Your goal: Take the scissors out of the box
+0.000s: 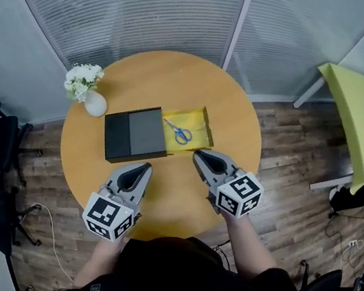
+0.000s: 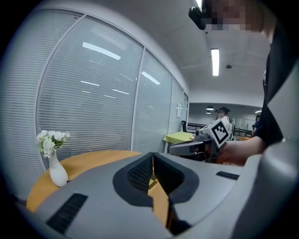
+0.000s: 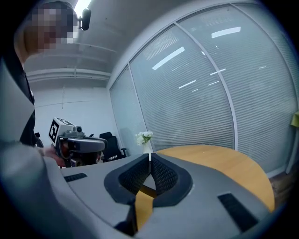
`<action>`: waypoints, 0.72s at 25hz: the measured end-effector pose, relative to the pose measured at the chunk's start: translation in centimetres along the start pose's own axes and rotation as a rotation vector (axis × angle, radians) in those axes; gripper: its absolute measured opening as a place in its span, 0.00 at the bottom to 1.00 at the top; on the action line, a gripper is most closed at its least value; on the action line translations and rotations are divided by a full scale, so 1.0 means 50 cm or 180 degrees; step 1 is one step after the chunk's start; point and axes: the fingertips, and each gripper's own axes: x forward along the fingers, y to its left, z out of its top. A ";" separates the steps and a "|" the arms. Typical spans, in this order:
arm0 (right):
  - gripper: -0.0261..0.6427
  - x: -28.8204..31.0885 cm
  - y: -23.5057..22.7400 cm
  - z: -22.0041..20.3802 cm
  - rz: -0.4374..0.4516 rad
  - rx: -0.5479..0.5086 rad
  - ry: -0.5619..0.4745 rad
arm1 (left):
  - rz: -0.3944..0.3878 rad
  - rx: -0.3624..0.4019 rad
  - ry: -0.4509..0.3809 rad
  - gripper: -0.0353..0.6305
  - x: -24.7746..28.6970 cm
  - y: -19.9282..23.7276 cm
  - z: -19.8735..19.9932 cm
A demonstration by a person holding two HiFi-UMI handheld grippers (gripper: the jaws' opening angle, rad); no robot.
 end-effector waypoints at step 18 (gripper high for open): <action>0.10 0.237 -0.156 -0.130 -0.0138 -0.0379 0.1101 | -0.0075 -0.0330 0.0119 0.08 0.071 0.151 -0.077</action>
